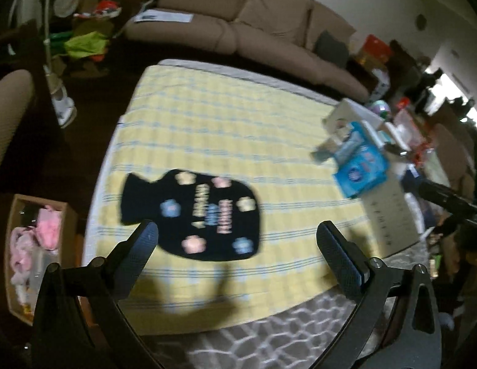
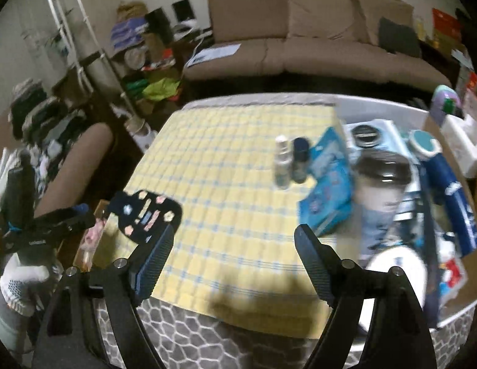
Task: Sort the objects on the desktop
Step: 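Withdraw both grippers from the box back over the table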
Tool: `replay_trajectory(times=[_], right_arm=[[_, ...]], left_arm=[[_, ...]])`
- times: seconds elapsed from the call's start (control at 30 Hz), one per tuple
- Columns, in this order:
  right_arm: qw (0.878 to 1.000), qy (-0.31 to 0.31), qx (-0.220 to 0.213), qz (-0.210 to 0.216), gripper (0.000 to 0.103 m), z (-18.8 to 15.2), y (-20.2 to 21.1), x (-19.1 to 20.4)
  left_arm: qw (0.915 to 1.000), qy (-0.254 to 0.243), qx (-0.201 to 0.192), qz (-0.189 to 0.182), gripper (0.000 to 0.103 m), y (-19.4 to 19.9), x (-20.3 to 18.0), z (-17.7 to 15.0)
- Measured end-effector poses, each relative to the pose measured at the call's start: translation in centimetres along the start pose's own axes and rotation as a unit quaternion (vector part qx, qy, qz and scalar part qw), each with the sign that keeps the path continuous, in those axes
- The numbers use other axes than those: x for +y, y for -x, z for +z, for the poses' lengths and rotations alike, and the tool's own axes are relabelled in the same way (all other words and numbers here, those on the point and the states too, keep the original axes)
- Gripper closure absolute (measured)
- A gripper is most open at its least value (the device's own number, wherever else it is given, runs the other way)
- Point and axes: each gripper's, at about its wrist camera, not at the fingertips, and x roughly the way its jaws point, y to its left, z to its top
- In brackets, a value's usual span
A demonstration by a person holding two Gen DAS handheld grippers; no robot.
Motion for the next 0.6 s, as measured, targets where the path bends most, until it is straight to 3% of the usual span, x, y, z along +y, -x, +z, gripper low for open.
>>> replay_trajectory(times=[0.27,0.6], right_arm=[[0.999,0.022,0.027,0.004,0.02,-0.5,-5.1,4.2],[0.999,0.01,0.04,-0.008,0.02,-2.0,-9.2,5.3]], left_arm=[[0.9989,-0.023,0.0,0.042,0.0,-1.2,2.2,-0.9],[0.9984,-0.026,0.007,0.05,0.0,-2.4,2.7,-0.9]])
